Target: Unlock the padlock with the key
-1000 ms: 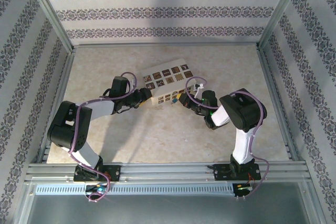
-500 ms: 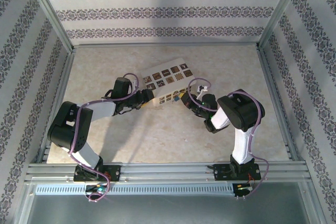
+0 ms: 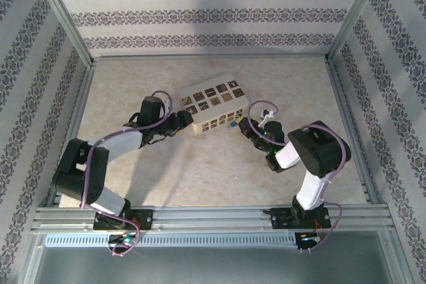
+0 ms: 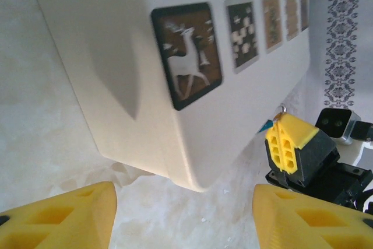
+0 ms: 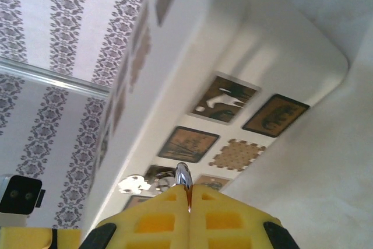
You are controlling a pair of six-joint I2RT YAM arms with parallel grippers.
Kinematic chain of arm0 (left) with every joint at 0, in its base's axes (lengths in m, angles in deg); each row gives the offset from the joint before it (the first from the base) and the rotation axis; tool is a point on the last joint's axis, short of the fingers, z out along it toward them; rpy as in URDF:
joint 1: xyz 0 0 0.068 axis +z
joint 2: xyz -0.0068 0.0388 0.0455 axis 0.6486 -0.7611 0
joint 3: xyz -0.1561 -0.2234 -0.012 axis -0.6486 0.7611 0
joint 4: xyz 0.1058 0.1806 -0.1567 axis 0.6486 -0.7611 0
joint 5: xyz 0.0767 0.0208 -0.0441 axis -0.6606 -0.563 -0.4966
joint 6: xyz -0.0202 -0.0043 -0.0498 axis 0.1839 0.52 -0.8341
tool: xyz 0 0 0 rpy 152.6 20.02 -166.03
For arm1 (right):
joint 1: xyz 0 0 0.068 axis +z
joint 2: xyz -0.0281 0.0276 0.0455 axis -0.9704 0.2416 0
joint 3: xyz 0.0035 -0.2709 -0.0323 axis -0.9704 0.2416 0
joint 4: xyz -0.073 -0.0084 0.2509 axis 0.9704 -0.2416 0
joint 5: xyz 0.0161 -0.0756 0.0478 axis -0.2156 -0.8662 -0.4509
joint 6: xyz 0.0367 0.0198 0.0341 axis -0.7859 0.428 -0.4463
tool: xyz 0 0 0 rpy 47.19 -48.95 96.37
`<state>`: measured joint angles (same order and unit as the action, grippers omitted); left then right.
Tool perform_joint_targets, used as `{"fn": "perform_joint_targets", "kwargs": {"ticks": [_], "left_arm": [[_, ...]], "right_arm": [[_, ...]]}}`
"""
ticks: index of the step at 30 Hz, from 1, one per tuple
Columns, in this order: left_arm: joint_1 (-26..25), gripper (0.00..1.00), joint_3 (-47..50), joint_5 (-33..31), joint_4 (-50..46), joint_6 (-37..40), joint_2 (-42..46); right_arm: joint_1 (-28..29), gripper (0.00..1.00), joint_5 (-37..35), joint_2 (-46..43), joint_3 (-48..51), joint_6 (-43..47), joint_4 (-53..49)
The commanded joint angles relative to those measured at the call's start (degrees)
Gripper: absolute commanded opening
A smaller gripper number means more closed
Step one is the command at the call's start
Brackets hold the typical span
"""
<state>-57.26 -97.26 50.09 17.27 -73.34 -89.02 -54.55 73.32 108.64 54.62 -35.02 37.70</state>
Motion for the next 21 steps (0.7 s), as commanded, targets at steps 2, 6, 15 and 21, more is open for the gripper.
{"fn": "perform_joint_targets", "kwargs": {"ticks": [2, 6, 15, 21], "left_arm": [[0.6, 0.63, -1.2, -5.6, -5.3, 3.8, 5.5], [1.7, 0.63, -1.0, -11.0, -8.7, 6.6, 10.9], [3.9, 0.73, 1.0, -30.0, -16.0, 14.9, 28.1], [4.7, 0.79, 4.9, -38.7, -15.4, 16.6, 37.2]], "right_arm": [[-0.6, 0.0, 0.5, -8.4, 0.4, 5.3, -8.5], [-0.7, 0.0, 1.2, -19.1, 0.4, 10.7, -23.3], [-0.6, 0.0, 7.2, -40.2, -7.3, 22.2, -61.1], [-0.6, 0.0, 13.7, -44.8, -11.1, 25.1, -76.6]]}}
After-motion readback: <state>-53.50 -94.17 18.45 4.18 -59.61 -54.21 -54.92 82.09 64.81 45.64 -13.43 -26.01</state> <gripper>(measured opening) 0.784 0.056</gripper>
